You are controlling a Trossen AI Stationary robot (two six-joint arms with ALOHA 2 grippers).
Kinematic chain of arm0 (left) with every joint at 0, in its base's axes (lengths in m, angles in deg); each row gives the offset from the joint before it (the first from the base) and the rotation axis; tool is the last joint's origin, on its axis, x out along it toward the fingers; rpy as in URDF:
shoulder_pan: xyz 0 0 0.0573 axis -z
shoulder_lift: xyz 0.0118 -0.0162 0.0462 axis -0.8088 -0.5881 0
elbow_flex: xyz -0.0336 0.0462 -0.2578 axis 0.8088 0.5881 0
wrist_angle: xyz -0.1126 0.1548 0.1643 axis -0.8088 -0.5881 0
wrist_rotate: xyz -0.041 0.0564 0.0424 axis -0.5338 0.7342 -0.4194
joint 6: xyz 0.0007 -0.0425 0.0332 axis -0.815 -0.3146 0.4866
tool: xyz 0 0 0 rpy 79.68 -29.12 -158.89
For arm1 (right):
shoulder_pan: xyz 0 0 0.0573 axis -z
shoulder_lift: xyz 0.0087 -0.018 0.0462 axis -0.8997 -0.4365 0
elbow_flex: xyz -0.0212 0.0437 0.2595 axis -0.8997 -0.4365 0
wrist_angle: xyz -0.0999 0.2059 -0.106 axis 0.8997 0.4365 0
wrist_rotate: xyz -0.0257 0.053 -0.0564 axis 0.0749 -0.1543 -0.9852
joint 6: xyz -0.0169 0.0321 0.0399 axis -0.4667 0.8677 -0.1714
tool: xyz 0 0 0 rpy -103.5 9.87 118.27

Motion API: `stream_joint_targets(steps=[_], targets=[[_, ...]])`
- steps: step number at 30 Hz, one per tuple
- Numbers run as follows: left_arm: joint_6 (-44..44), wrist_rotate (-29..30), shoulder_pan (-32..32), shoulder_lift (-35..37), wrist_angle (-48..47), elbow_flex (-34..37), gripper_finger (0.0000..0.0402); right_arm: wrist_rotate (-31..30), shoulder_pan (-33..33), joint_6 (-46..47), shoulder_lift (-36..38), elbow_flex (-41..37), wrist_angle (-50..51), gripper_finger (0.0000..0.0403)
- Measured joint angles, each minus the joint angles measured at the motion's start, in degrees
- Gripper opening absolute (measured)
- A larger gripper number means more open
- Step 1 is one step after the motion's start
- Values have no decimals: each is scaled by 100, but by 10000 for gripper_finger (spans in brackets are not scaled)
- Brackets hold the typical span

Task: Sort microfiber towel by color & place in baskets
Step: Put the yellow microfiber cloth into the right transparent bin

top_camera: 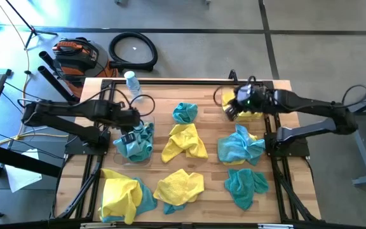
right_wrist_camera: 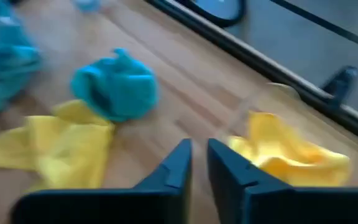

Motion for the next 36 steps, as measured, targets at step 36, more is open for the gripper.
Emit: stream_joint_targets(steps=[36], targets=[[512, -1247, 340, 1104, 151, 53, 90, 922, -4021, 1372, -5876, 4885, 2141, 1]])
